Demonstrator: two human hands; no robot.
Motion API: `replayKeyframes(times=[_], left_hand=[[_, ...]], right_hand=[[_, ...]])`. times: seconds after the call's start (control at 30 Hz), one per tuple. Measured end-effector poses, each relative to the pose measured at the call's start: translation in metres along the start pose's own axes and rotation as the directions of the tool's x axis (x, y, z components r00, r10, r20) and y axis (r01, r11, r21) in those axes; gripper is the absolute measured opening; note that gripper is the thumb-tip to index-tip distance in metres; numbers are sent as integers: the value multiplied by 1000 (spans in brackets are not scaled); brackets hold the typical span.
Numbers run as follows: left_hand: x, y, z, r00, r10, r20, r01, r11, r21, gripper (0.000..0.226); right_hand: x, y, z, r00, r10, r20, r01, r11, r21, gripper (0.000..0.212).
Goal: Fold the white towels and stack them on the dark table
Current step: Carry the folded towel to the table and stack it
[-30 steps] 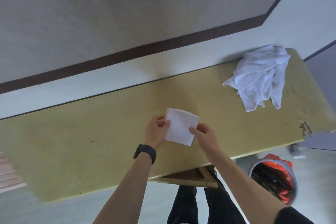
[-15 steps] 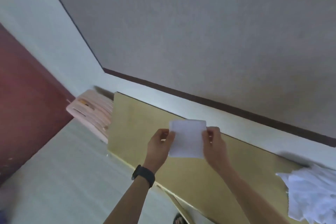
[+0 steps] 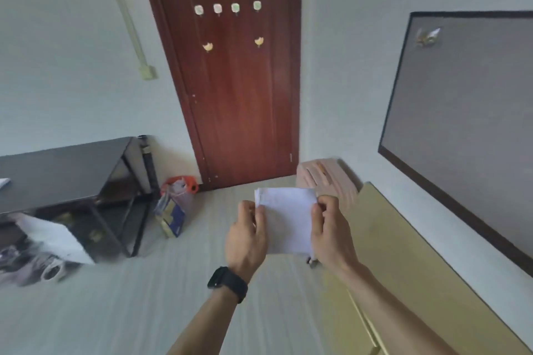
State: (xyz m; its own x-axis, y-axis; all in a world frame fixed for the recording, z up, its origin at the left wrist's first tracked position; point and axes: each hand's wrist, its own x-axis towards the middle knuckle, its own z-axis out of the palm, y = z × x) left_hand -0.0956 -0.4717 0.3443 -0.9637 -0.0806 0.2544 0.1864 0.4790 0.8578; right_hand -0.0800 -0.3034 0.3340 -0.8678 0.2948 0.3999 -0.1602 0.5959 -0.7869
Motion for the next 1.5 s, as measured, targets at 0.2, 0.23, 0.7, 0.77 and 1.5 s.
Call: replayKeyframes(times=[0.2,0.23,0.7,0.77,1.5], left_hand=[[30,-88,-175,972,-106,-209,91,992,-84,29],[34,-101,-202,967,-114,-228,97,992,-83,29],[96,-272,-516,797,-284,-532,248,959,-140,21],[110,-295,-551,763,-291,-578,268,955,-127,20],[316,-577,-884,537,-354,-766,438,893,-105,20]], right_hand=[[-8,-118,166,975,-162,155,139,979,148,5],[-11,-136,190,968,-183,170,153,972,177,5],[-31,-351,506,808,-445,386,253,854,454,3],[-29,-377,550,779,-462,424,234,842,487,2],[15,-590,1035,560,-579,593,135,770,624,3]])
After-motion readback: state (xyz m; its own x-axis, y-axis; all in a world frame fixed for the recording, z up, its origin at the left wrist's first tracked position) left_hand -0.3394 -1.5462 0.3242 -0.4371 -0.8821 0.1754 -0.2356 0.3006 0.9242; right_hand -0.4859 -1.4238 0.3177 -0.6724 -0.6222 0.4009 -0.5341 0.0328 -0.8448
